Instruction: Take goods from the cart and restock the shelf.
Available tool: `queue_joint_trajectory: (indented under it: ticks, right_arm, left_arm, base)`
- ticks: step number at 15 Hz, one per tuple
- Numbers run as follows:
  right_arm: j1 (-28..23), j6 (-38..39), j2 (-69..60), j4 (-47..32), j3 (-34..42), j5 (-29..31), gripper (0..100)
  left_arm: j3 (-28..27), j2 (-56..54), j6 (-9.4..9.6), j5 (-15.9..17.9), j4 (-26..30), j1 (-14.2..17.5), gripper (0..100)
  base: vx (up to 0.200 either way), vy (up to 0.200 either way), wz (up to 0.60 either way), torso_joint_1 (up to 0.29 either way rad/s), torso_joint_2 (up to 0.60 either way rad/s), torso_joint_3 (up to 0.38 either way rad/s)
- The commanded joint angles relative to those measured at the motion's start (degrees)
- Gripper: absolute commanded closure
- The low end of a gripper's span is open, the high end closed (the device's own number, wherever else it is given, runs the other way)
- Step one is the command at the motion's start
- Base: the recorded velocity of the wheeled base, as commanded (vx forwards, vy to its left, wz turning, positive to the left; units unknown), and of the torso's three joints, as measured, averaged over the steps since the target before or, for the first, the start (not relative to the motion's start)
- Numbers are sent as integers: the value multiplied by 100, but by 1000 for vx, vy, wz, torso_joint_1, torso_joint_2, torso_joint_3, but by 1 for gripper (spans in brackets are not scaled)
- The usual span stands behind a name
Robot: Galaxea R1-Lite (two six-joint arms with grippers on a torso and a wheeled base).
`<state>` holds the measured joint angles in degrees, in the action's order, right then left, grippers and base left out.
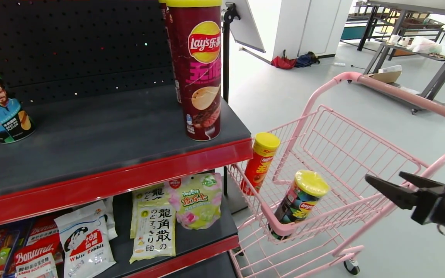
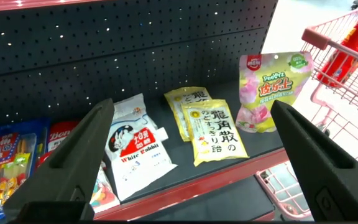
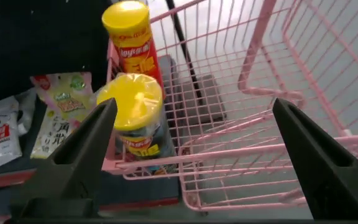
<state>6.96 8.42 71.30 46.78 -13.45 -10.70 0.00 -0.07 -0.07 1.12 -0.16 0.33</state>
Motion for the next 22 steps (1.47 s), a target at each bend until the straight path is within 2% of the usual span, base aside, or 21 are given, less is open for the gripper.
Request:
queue_joint_trajectory:
  ticks: [1, 5, 12, 17, 22]
  right_arm:
    - [561, 54, 1465, 517, 132, -151, 0]
    - [1106, 45, 1588, 517, 132, -143, 0]
    - [1229, 45, 2265, 613, -193, -143, 0]
    - [1422, 1, 3144, 1510, -220, -99, 0]
    - [1440, 1, 3504, 1782, -343, -72, 0]
  left_arm:
    - [0, 7, -1, 2, -2, 2, 0]
    - [0, 7, -1, 2, -2, 2, 0]
    - [0, 7, -1, 2, -2, 2, 0]
    - [0, 7, -1, 2, -2, 2, 0]
    - [0, 7, -1, 2, -2, 2, 0]
  base:
    - [0, 0, 0, 0, 0, 0]
    - [0, 0, 0, 0, 0, 0]
    - [0, 0, 0, 0, 0, 0]
    - [0, 0, 0, 0, 0, 0]
    - [0, 0, 0, 0, 0, 0]
